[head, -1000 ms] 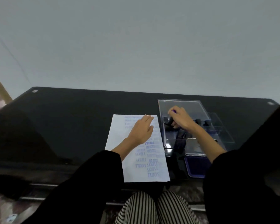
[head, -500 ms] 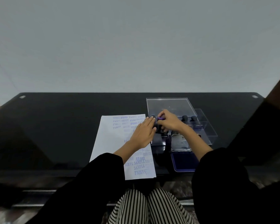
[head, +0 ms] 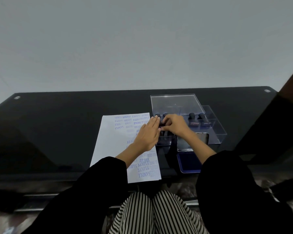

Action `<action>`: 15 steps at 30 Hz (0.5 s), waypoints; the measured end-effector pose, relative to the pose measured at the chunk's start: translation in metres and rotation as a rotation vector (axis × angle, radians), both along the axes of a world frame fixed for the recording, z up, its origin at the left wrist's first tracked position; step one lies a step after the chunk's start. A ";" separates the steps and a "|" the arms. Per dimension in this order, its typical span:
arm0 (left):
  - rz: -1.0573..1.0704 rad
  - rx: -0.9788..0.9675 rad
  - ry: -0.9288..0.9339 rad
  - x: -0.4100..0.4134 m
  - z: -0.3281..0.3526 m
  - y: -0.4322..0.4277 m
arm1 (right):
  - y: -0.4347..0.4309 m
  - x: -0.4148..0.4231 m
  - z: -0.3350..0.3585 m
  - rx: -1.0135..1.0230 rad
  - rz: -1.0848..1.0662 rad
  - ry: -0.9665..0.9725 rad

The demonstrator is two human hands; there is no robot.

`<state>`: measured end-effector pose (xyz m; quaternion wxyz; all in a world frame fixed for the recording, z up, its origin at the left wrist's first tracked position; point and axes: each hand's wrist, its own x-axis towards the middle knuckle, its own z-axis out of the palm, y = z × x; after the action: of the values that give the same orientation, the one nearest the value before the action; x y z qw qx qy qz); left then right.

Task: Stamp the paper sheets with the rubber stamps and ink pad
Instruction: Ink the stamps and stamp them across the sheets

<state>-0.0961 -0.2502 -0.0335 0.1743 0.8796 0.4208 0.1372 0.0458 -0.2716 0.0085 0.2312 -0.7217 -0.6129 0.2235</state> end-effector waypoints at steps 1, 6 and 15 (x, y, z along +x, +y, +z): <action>0.000 0.006 0.007 0.000 0.000 0.000 | -0.001 0.002 0.000 0.040 -0.050 -0.028; -0.006 0.024 0.042 -0.001 -0.002 0.001 | -0.001 0.011 0.004 -0.031 -0.169 -0.240; -0.031 0.035 0.079 -0.003 0.004 0.000 | 0.000 0.005 0.006 -0.103 -0.213 -0.363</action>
<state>-0.0993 -0.2498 -0.0294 0.1443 0.8938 0.4111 0.1067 0.0510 -0.2721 0.0146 0.1020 -0.8218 -0.5525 0.0952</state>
